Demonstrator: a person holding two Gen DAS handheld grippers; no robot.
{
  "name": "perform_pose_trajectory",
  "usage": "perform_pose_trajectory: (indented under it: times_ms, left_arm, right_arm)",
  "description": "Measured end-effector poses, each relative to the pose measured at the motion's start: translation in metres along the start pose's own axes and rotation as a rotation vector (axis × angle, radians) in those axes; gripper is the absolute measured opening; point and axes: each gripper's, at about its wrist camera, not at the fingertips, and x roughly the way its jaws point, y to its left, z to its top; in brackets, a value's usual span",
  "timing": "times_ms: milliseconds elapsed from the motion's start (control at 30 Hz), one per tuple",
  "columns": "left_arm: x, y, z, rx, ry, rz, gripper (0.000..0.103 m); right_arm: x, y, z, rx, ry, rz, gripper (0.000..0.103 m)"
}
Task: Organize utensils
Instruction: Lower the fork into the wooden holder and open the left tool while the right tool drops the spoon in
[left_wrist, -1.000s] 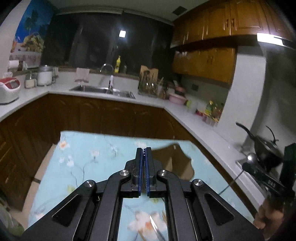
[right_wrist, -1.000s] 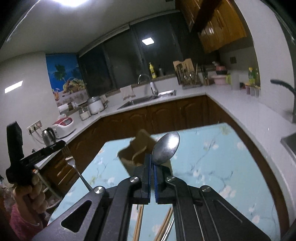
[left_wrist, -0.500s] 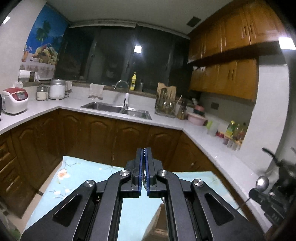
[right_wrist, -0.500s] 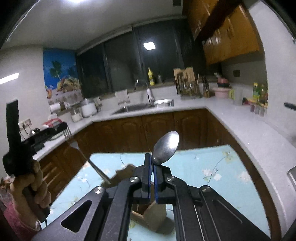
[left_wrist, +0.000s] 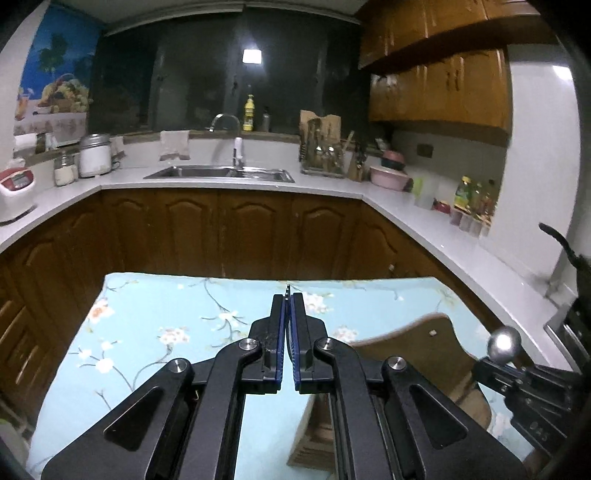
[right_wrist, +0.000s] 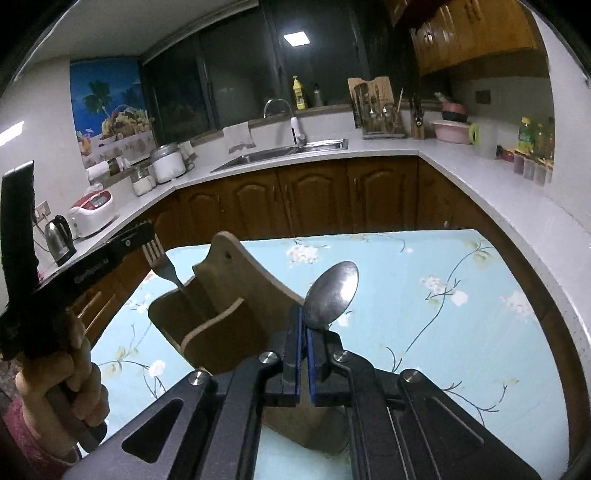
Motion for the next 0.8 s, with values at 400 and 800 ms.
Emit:
perform_pose_trajectory:
  times_ms: [400, 800]
  left_arm:
    - [-0.005, -0.008, -0.002, 0.020, 0.033, -0.032, 0.004]
    - [-0.048, 0.012, -0.006, -0.072, 0.011, -0.034, 0.075]
  right_arm:
    - [-0.007, -0.004, 0.004, 0.044, 0.007, 0.012, 0.008]
    - [-0.038, -0.019, -0.003, 0.144, -0.017, 0.042, 0.048]
